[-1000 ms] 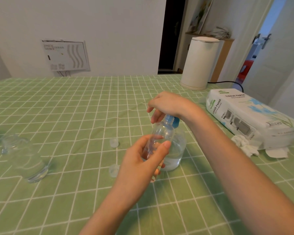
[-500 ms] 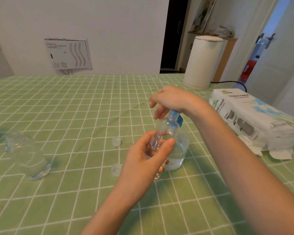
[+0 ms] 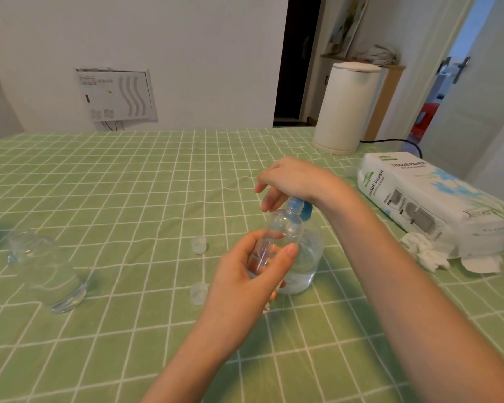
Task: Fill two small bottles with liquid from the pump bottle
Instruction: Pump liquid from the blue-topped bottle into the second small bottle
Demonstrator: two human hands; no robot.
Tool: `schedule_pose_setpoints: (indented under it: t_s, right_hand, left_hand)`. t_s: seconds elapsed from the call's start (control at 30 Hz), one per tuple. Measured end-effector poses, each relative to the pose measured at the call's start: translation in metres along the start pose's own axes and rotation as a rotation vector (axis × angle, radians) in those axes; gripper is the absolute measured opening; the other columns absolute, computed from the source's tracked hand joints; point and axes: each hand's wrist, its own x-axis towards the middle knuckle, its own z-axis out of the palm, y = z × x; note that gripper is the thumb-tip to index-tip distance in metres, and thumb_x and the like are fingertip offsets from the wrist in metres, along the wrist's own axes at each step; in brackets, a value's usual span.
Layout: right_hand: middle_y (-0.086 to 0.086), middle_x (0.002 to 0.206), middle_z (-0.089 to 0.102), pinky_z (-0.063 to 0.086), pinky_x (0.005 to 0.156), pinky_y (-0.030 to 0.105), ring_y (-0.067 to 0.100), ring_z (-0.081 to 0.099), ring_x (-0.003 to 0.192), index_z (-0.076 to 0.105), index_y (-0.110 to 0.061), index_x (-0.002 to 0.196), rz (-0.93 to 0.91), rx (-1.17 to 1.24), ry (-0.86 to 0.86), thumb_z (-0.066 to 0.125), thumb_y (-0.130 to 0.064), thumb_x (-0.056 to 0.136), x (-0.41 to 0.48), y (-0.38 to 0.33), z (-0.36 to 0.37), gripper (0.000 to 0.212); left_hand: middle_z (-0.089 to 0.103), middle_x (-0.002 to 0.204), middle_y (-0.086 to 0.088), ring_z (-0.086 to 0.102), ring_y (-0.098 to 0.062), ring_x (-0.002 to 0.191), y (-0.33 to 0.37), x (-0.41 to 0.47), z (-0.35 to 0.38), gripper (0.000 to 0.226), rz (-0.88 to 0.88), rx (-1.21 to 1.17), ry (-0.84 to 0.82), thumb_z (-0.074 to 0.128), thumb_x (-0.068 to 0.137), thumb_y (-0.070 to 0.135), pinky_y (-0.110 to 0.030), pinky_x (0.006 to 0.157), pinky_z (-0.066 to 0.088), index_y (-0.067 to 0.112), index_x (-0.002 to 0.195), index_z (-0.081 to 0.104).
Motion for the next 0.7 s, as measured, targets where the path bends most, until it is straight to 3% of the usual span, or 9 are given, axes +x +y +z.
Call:
schedule_pose_setpoints:
  t_s: [0.13,0.23,0.5,0.57,0.7]
  right_hand:
    - [0.008,0.085,0.074,0.049,0.095,0.04,0.03,0.066,0.101,0.066,-0.009,0.104,-0.025,-0.039,0.022,0.044,-0.026,0.094,-0.001,-0.004,-0.006,0.029]
    - [0.01,0.097,0.073,0.048,0.076,0.031,0.027,0.067,0.1,0.065,-0.01,0.107,-0.003,-0.135,0.01,0.045,-0.032,0.095,0.0,-0.01,-0.015,0.032]
    - [0.006,0.085,0.074,0.044,0.063,0.026,0.025,0.068,0.098,0.067,-0.011,0.102,-0.013,-0.119,-0.007,0.043,-0.028,0.095,0.0,-0.011,-0.012,0.03]
    - [0.003,0.078,0.073,0.047,0.067,0.027,0.025,0.068,0.097,0.067,-0.011,0.101,-0.018,-0.097,-0.01,0.043,-0.026,0.095,0.0,-0.01,-0.011,0.029]
    - [0.003,0.074,0.071,0.048,0.092,0.038,0.027,0.066,0.096,0.065,-0.011,0.097,-0.018,-0.065,-0.025,0.043,-0.023,0.094,0.0,-0.004,-0.006,0.026]
  left_hand:
    - [0.071,0.079,0.003,0.06,-0.001,0.059,0.0,0.001,0.0,0.031,0.03,0.021,0.003,0.062,0.065,0.05,-0.012,0.051,0.047,0.036,0.092,0.066]
    - [0.072,0.08,0.008,0.062,-0.002,0.061,0.001,0.001,0.001,0.028,0.04,0.034,0.002,0.061,0.066,0.052,-0.013,0.053,0.049,0.042,0.091,0.066]
    - [0.072,0.08,0.009,0.063,-0.002,0.06,0.003,0.001,0.0,0.025,0.045,0.026,0.003,0.061,0.067,0.05,-0.013,0.051,0.049,0.041,0.09,0.066]
    - [0.072,0.08,0.008,0.062,-0.002,0.06,0.003,0.001,0.0,0.026,0.045,0.021,0.001,0.061,0.066,0.05,-0.013,0.052,0.048,0.041,0.091,0.066]
    - [0.071,0.08,0.001,0.06,-0.003,0.058,0.001,0.001,0.0,0.031,0.042,0.017,0.001,0.062,0.065,0.051,-0.014,0.052,0.048,0.038,0.092,0.067]
